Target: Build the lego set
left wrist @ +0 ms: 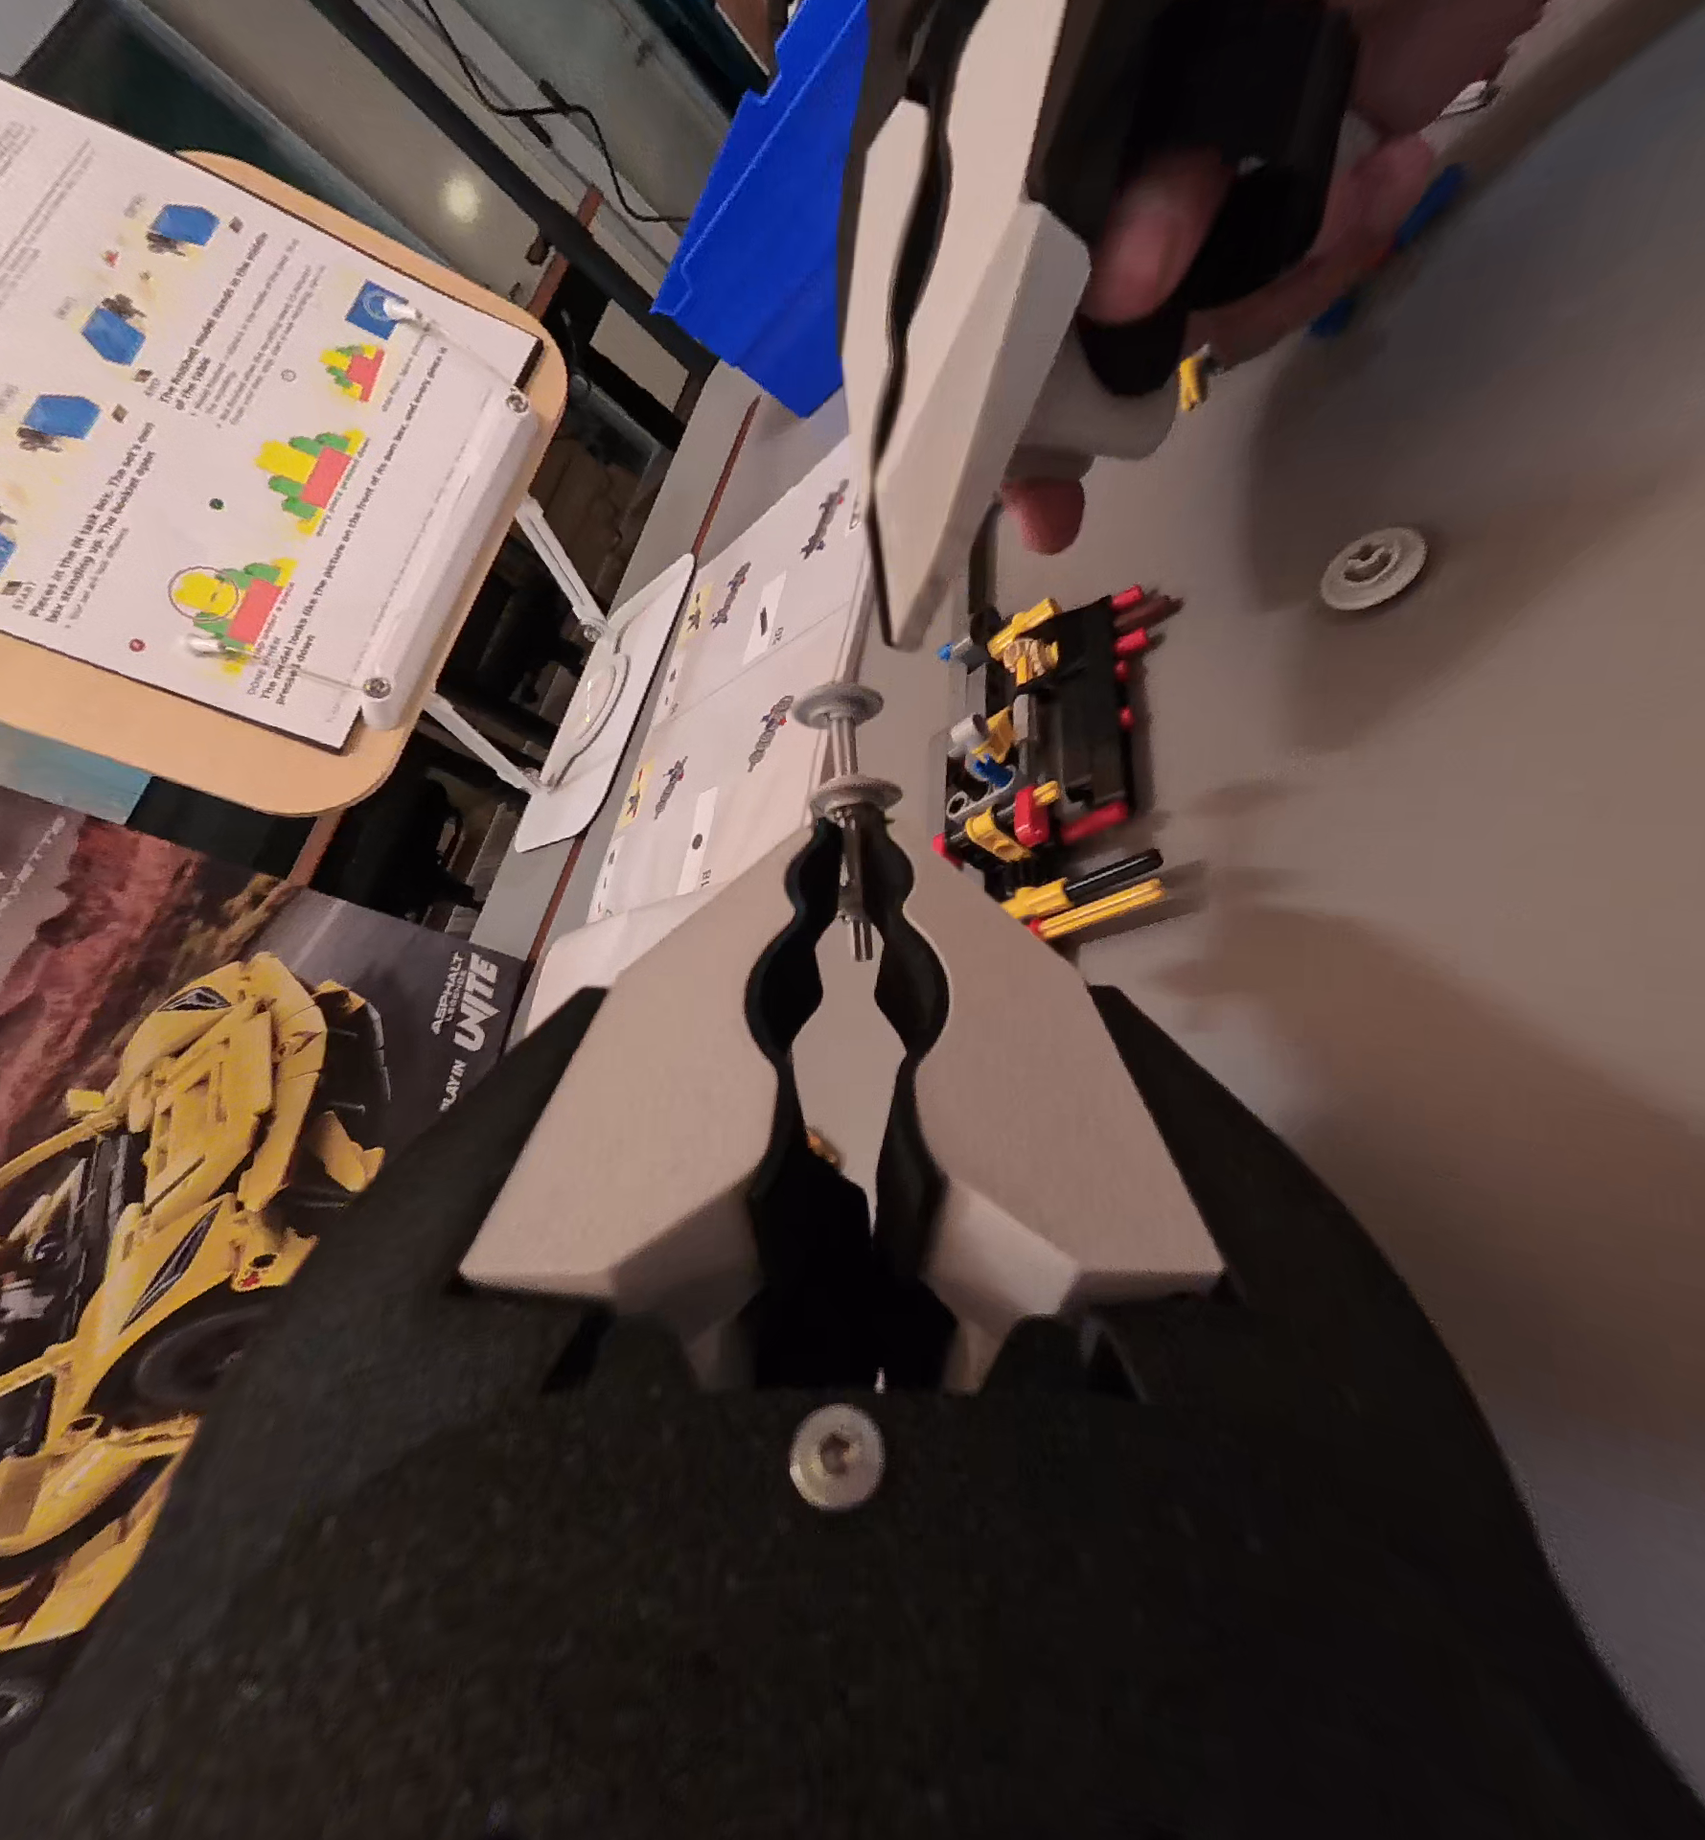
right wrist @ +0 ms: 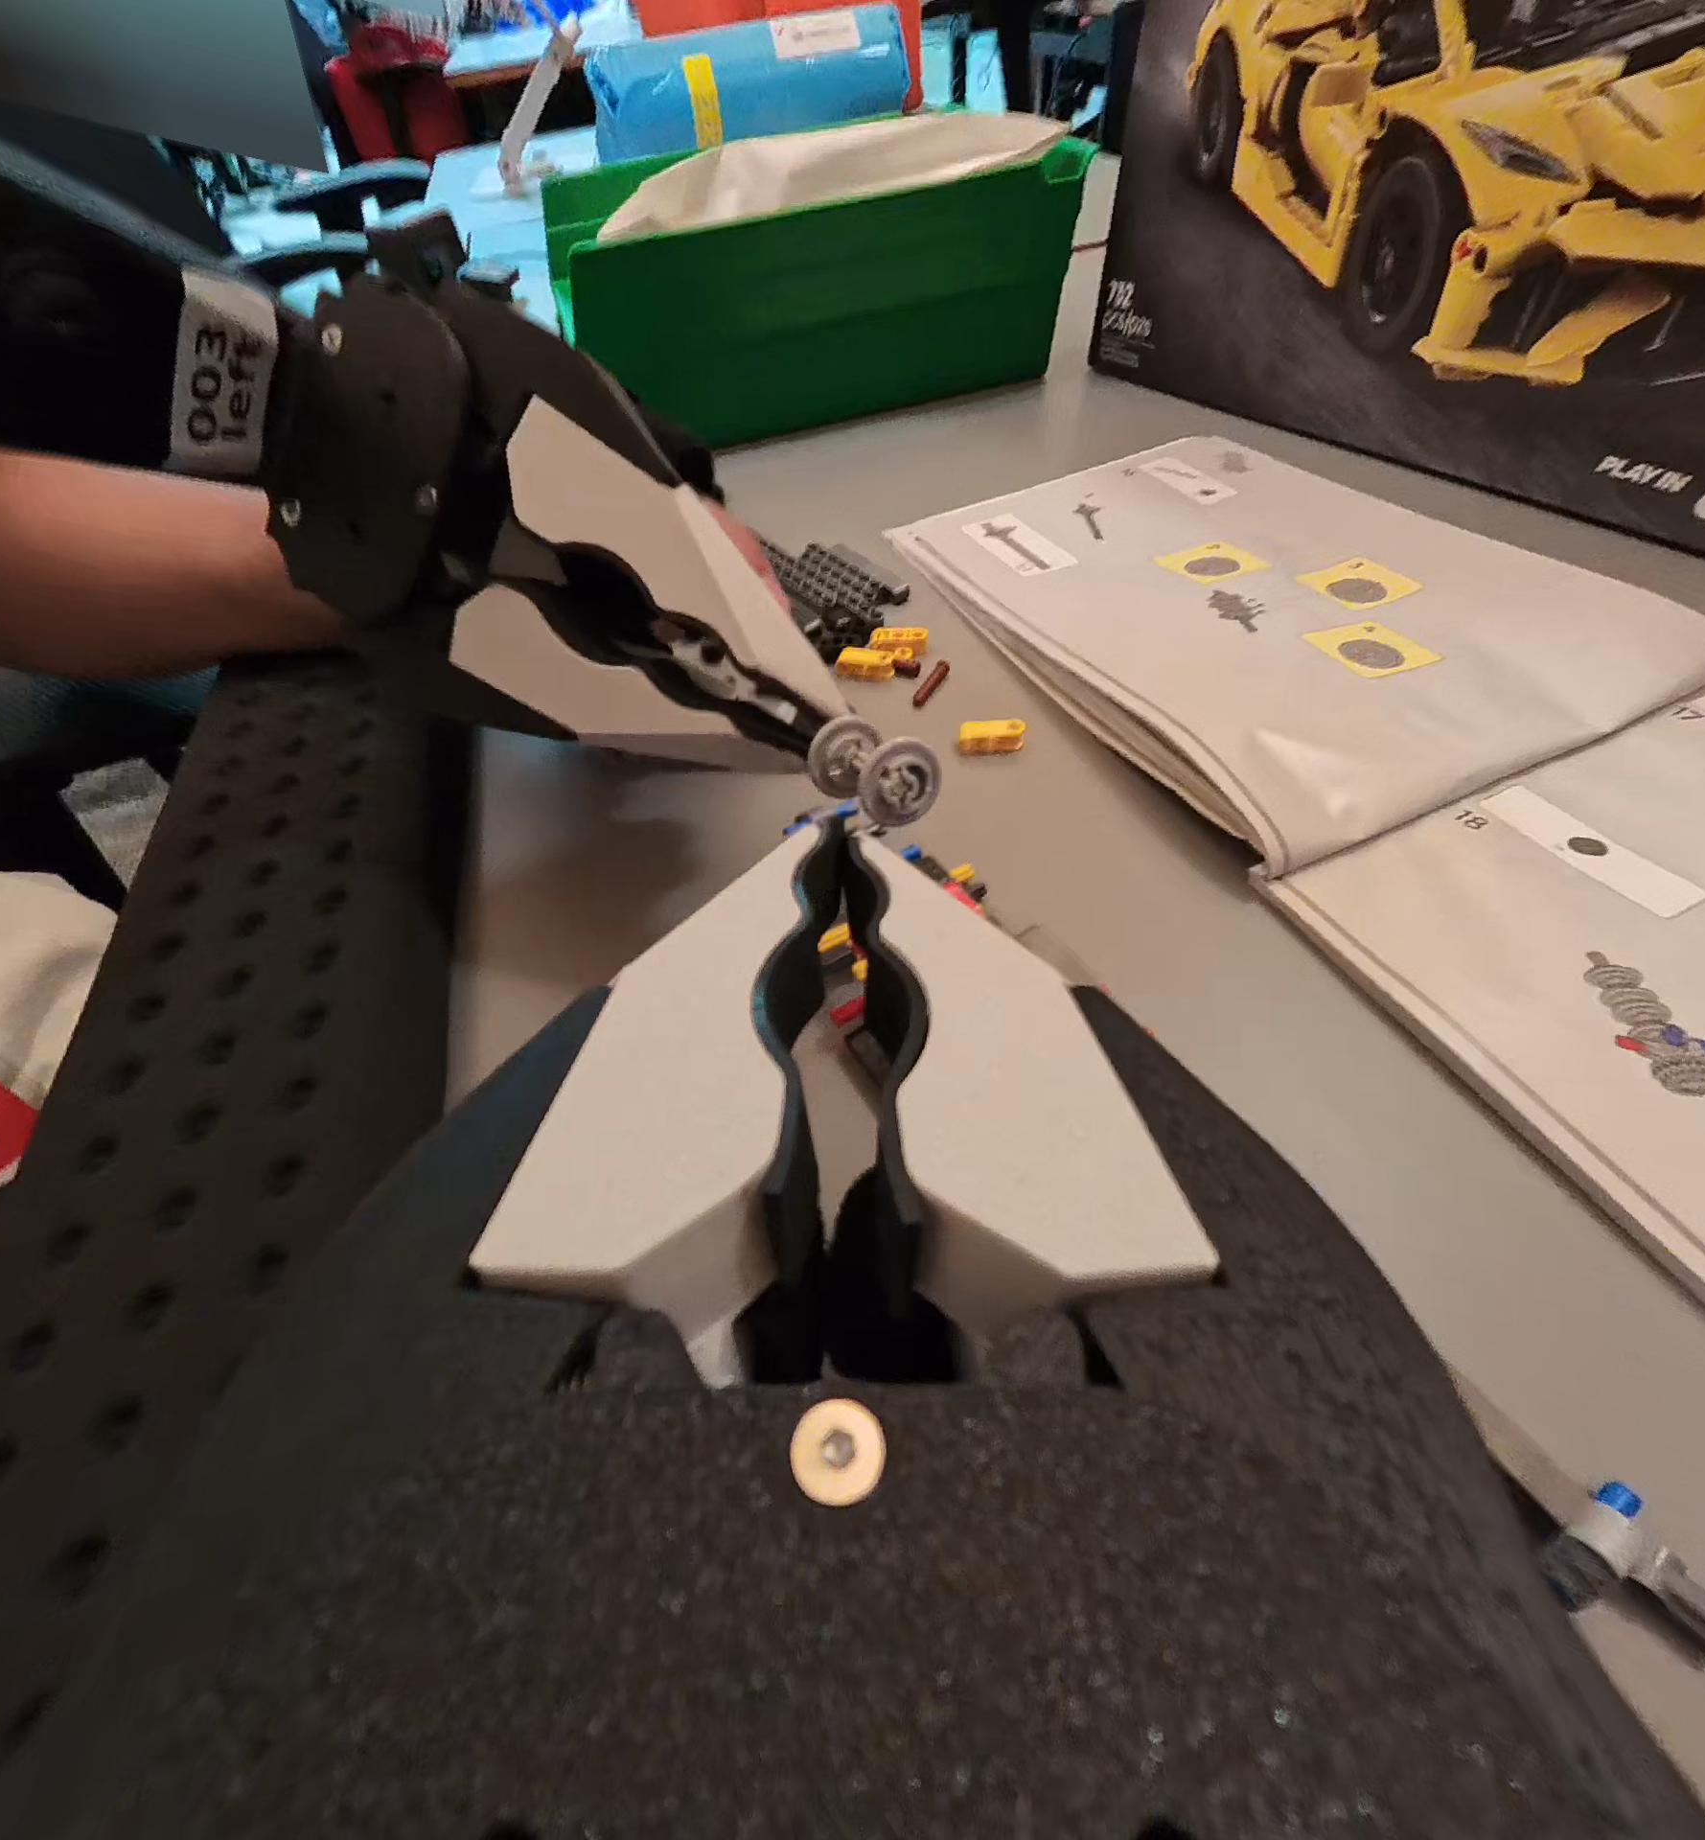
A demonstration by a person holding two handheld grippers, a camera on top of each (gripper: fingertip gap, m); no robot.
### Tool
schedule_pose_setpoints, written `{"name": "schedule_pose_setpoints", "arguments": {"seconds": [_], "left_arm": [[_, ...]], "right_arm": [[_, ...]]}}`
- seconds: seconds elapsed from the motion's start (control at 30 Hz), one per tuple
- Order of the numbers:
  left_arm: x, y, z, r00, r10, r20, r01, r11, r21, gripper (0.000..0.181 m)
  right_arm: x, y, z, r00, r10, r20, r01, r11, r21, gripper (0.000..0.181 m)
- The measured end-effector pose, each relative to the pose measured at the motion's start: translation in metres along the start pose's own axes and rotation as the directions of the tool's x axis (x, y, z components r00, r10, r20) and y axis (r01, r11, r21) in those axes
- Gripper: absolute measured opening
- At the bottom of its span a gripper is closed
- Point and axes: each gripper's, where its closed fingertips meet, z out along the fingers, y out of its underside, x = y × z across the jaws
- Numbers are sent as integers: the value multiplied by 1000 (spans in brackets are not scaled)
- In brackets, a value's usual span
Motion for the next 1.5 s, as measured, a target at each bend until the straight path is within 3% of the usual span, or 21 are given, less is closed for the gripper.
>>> {"name": "schedule_pose_setpoints", "arguments": {"seconds": [0.1,0.2,0.27,0.4,0.57,0.73,0.83,0.9,0.93,1.0,1.13,1.2,1.4,1.5], "left_arm": [[-4,-2,0,996,-84,-9,84,996,8,2],[-7,-7,2,932,-346,-109,351,936,34,2],[-12,-9,2,815,-546,-196,563,825,43,2],[-27,-12,-1,509,-790,-341,846,532,32,2],[-31,-15,-2,224,-869,-441,963,268,-39,3],[-39,-7,0,52,-890,-454,993,92,-68,2],[-40,-5,0,42,-892,-451,995,80,-67,2],[-39,-8,0,23,-884,-467,995,64,-73,2],[-39,-10,1,12,-880,-474,996,52,-71,2],[-41,-12,1,-19,-873,-487,997,18,-70,2],[-37,-19,-1,-81,-838,-539,994,-26,-108,2],[-36,-18,0,-57,-846,-530,994,0,-106,2],[-27,-19,2,-26,-845,-535,984,72,-161,5],[-29,-19,3,-34,-841,-540,984,65,-164,4]], "right_arm": [[11,-12,-3,998,24,-51,-20,998,64,3],[9,-15,9,997,20,-80,-15,998,63,39],[10,-17,17,988,-41,-152,48,998,46,59],[17,-18,26,923,-204,-326,198,979,-52,55],[21,-38,27,801,-377,-465,372,922,-105,50],[22,-36,26,745,-451,-492,429,888,-165,44],[17,-50,19,707,-465,-533,471,872,-135,41],[8,-45,31,776,-421,-470,423,900,-108,43],[7,-39,38,791,-419,-445,406,905,-131,50],[13,-31,45,748,-476,-463,421,879,-223,57],[17,-42,36,682,-523,-511,486,846,-218,35],[17,-40,35,718,-485,-500,452,870,-194,32],[15,-37,36,713,-494,-498,459,865,-202,31],[16,-39,36,699,-496,-515,464,863,-201,31]]}}
